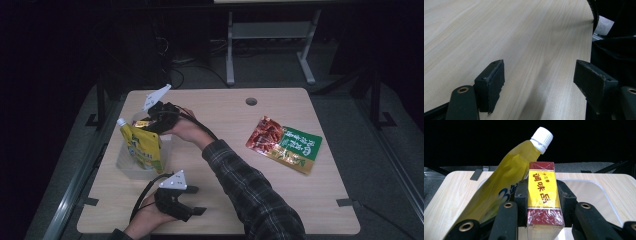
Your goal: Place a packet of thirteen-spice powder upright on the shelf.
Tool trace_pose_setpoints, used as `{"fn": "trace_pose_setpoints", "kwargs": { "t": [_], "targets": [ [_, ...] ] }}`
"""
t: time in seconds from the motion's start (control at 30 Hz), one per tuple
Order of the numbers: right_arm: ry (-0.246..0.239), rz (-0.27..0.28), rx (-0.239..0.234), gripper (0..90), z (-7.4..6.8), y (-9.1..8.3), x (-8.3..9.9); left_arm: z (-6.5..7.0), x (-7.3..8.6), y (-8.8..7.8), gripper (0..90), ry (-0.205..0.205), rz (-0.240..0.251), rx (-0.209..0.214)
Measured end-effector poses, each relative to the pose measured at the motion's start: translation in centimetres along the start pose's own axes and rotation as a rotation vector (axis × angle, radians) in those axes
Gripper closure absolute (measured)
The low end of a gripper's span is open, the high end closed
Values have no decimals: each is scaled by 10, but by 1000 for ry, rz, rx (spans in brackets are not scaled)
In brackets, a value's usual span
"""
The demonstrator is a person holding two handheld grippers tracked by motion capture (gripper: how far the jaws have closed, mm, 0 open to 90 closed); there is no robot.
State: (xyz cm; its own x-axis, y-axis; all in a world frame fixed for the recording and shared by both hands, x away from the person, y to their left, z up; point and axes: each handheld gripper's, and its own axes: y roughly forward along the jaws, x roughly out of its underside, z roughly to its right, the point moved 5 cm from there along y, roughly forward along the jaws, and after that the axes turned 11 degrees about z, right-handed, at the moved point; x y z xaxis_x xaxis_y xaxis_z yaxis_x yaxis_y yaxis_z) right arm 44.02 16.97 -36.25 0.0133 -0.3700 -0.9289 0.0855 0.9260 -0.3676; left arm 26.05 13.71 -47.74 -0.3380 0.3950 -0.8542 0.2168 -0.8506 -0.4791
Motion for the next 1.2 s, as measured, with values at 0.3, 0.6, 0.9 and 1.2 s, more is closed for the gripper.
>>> {"fn": "trace_pose_setpoints", "kwargs": {
  "t": [0.3,0.6,0.9,1.2],
  "targets": [
    [-14,-29,-17,668,1,10,7,1,0,0,243,-5,-3,2],
    [35,-14,-6,611,1,20,25,0,0,-1,243,5,-5,1],
    [53,5,31,538,2,-3,22,0,1,0,243,5,-15,1],
    [110,-2,145,613,14,-67,42,2,2,3,243,-19,-18,0]
  ]
}}
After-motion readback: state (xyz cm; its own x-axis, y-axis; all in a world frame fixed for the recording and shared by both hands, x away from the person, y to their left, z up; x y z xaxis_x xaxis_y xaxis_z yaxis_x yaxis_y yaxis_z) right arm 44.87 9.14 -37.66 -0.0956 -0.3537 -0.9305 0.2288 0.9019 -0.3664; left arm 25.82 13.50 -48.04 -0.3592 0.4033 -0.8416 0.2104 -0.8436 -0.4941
